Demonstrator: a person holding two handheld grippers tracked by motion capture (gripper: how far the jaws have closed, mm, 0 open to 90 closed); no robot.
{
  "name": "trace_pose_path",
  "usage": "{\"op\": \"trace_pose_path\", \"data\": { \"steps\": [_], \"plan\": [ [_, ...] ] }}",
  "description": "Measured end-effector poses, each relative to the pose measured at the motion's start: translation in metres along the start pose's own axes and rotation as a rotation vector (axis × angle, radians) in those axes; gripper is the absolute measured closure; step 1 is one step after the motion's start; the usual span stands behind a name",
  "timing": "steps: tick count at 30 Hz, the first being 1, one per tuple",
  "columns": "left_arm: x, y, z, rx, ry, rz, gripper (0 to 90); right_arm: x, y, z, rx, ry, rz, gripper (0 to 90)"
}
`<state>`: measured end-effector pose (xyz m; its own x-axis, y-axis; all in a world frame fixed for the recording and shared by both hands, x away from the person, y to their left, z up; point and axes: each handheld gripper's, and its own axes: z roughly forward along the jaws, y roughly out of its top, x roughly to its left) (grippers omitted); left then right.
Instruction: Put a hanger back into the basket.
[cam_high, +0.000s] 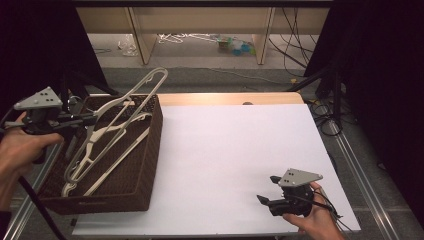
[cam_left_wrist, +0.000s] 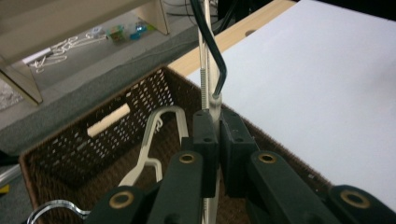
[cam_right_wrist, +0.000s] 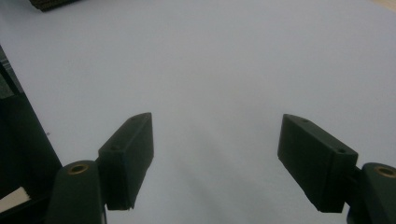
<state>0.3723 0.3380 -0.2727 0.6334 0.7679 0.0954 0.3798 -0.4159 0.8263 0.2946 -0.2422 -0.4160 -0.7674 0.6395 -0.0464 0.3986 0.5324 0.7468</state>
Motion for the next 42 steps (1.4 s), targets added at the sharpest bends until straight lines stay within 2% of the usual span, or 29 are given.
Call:
{"op": "trace_pose_path", "data": {
  "steps": [1,2,3,5,6,9,12,13,16,20,24,25,30,31,37,39,41,42],
  "plan": [
    [0.001,-0.003,0.002,-0.008,0.004,-0.012,85.7,0.000,0.000,0.000,0.000,0.000,0.000,28.0],
    [0.004,-0.007,0.002,0.012,-0.007,-0.026,85.7,0.000,0.000,0.000,0.000,0.001,0.001,28.0],
    [0.007,-0.011,0.003,0.022,0.003,-0.026,85.7,0.000,0.000,0.000,0.001,0.001,0.000,28.0],
    [0.010,-0.018,0.005,0.028,-0.007,-0.054,85.7,0.000,0.000,0.000,0.011,0.004,0.012,28.0],
    [0.012,-0.020,0.005,0.044,-0.006,-0.051,85.7,0.001,0.000,0.000,0.013,0.003,0.016,28.0],
    [0.016,-0.029,0.007,0.056,-0.001,-0.078,85.7,0.001,-0.001,0.000,0.011,0.004,0.015,28.0],
    [0.022,-0.035,0.008,0.084,0.010,-0.078,85.7,0.001,-0.001,0.001,0.011,0.001,0.013,28.0],
    [0.023,-0.038,0.010,0.089,0.014,-0.090,85.7,0.000,-0.001,0.001,0.010,0.002,0.013,28.0],
    [0.024,-0.041,0.011,0.098,0.010,-0.090,85.6,0.000,-0.001,0.001,0.010,0.001,0.010,28.0],
    [0.025,-0.046,0.019,0.112,0.000,-0.100,85.6,0.000,-0.001,0.001,0.015,0.008,0.014,28.0],
    [0.029,-0.053,0.029,0.132,0.014,-0.128,85.6,0.000,-0.001,0.001,0.011,0.004,0.011,28.0],
    [0.031,-0.054,0.030,0.159,0.011,-0.107,85.6,0.000,-0.001,0.001,0.010,0.002,0.010,28.0],
    [0.032,-0.055,0.041,0.186,0.007,-0.104,85.5,-0.001,-0.002,0.002,0.014,0.006,0.011,28.0],
    [0.032,-0.055,0.042,0.204,0.007,-0.098,85.5,-0.001,-0.002,0.002,0.014,0.005,0.005,28.0],
    [0.038,-0.056,0.041,0.189,0.002,-0.139,85.5,-0.001,-0.002,0.002,0.014,0.006,0.003,28.1],
    [0.039,-0.056,0.041,0.190,-0.015,-0.148,85.6,-0.001,-0.002,0.002,0.015,0.007,0.006,28.2],
    [0.038,-0.053,0.040,0.197,-0.018,-0.147,85.6,-0.001,-0.002,0.001,0.019,0.005,0.011,28.2],
    [0.039,-0.050,0.039,0.209,-0.020,-0.127,85.6,-0.001,-0.002,0.002,0.021,0.007,0.016,28.2]
  ]
}}
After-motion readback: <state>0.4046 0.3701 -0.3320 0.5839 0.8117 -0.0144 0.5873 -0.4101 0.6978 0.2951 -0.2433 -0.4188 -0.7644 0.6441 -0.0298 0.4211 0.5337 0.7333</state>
